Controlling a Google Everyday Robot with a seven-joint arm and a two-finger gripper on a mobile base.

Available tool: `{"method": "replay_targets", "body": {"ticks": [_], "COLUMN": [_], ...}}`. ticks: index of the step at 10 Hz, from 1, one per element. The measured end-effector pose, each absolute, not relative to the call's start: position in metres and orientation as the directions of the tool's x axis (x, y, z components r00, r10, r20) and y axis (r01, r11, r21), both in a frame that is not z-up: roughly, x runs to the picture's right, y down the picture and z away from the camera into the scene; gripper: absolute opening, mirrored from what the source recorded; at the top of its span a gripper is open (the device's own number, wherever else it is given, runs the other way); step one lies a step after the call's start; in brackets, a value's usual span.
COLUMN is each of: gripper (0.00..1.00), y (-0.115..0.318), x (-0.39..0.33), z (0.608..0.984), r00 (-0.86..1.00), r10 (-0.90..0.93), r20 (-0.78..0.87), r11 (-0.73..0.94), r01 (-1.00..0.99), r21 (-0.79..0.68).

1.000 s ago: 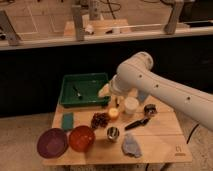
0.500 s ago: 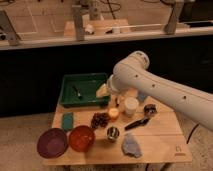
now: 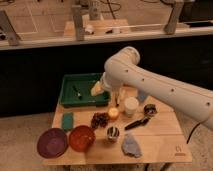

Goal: Wipe red bowl with sponge

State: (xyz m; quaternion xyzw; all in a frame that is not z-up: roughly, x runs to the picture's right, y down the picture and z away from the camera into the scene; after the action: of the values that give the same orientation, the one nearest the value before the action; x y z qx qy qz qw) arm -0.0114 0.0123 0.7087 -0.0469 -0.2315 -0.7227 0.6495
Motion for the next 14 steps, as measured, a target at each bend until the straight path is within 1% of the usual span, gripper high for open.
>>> {"method": "replay_targets", "body": {"ticks": [2, 5, 7, 9, 12, 14], "gripper": [0.8, 0.8, 0.8, 0.8, 0.8, 0.8], "y": [0.01, 0.016, 0.028, 0.042, 0.065, 0.078], "x": [-0.048, -0.082, -0.105, -0.122, -0.16, -0.175], "z": [0.719, 0.734, 0.74, 0.742, 0.745, 0.754], "r00": [-0.196, -0.254, -0.258, -0.243, -0.239, -0.241], "r10": [-0.898, -0.868, -0.852, -0.847, -0.845, -0.843], "r20": [0.394, 0.426, 0.455, 0.474, 0.478, 0.48], "r11": [-0.08, -0.115, -0.109, -0.103, -0.114, -0.127], "r01": [0.953, 0.939, 0.938, 0.948, 0.954, 0.958], "r21": [0.292, 0.324, 0.328, 0.302, 0.276, 0.259]}}
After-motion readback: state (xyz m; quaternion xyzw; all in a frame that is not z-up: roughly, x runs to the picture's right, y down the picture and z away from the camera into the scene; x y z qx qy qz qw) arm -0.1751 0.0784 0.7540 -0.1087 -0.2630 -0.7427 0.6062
